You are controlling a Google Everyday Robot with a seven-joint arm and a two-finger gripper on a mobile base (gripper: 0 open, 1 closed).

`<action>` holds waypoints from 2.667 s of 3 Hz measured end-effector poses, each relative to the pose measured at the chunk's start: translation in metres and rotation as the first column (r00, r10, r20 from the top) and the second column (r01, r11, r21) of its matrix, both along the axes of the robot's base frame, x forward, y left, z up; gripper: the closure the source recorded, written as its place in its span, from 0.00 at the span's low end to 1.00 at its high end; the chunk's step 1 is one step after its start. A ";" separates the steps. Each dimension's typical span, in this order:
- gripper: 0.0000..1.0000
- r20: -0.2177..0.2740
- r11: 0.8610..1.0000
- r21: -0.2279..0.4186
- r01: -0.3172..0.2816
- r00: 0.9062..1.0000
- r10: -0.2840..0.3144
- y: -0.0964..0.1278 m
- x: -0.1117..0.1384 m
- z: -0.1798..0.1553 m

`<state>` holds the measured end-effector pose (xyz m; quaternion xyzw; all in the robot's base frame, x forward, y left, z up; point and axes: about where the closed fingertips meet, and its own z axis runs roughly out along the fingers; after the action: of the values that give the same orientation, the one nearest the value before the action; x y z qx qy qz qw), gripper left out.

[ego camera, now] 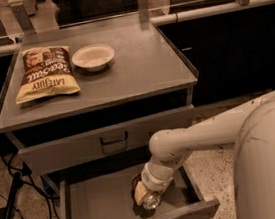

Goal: Place orange can into middle drawer

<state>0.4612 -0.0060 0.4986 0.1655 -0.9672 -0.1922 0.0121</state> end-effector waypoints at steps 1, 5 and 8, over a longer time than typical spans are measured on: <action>1.00 -0.007 1.000 -0.001 -0.001 1.000 0.001 0.000 -0.002 -0.003; 1.00 -0.064 0.989 -0.012 0.145 0.987 -0.146 -0.005 0.031 -0.067; 1.00 -0.093 0.968 -0.006 0.249 0.964 -0.249 -0.010 0.054 -0.106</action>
Offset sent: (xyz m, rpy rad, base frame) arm -0.0087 0.0085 -0.0327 0.0214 0.0765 -0.0600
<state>0.5155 -0.0162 0.3929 0.0337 -0.9782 -0.2024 0.0327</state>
